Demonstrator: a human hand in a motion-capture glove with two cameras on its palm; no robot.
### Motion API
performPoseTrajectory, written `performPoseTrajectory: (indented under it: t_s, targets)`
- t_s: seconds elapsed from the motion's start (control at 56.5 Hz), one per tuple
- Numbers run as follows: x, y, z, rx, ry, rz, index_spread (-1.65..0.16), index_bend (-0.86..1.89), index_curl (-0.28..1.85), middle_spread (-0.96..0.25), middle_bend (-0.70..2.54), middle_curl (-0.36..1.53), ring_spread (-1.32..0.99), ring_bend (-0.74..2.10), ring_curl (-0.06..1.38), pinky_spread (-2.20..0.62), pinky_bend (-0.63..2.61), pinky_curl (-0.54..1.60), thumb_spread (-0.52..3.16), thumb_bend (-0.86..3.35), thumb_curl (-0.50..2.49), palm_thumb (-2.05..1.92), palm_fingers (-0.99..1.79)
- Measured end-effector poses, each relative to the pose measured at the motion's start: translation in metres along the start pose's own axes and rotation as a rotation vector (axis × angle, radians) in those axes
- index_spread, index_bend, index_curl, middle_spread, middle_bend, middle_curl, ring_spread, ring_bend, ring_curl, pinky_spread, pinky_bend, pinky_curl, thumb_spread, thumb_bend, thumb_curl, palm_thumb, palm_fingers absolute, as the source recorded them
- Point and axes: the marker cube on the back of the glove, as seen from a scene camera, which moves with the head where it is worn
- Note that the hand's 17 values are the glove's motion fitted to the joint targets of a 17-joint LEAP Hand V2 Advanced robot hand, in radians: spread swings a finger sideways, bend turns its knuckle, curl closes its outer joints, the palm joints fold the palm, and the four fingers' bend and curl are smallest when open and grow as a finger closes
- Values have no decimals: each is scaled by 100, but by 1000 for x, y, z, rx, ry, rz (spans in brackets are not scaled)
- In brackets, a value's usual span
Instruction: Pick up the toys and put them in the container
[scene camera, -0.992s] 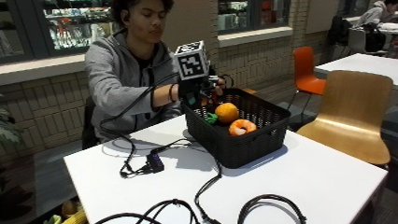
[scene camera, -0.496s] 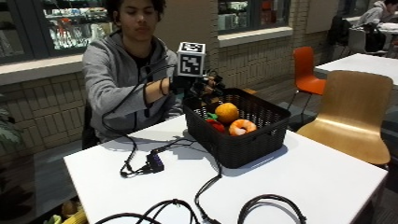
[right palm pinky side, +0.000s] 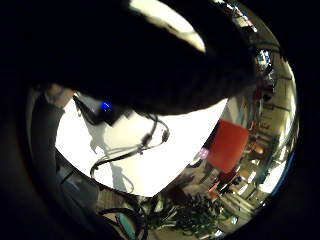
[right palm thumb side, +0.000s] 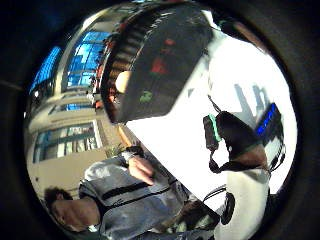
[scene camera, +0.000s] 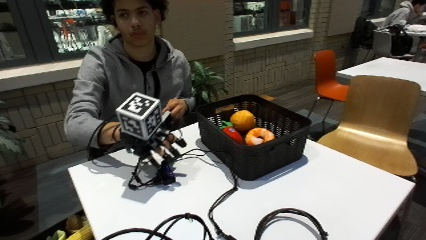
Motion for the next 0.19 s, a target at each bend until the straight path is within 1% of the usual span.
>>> performPoseTrajectory:
  t_s: [0.124, 0.195]
  targets:
    - [58, 6, 5, 106, -104, 127, -30, 20, 48, 5, 16, 42, -5, 17, 47, 1, 96, 33, 160, 5, 42, 34, -6]
    - [75, 10, 4, 152, -135, 175, -29, 21, 48, 6, 16, 41, -4, 17, 46, 2, 94, 32, 161, 7, 41, 36, -4]
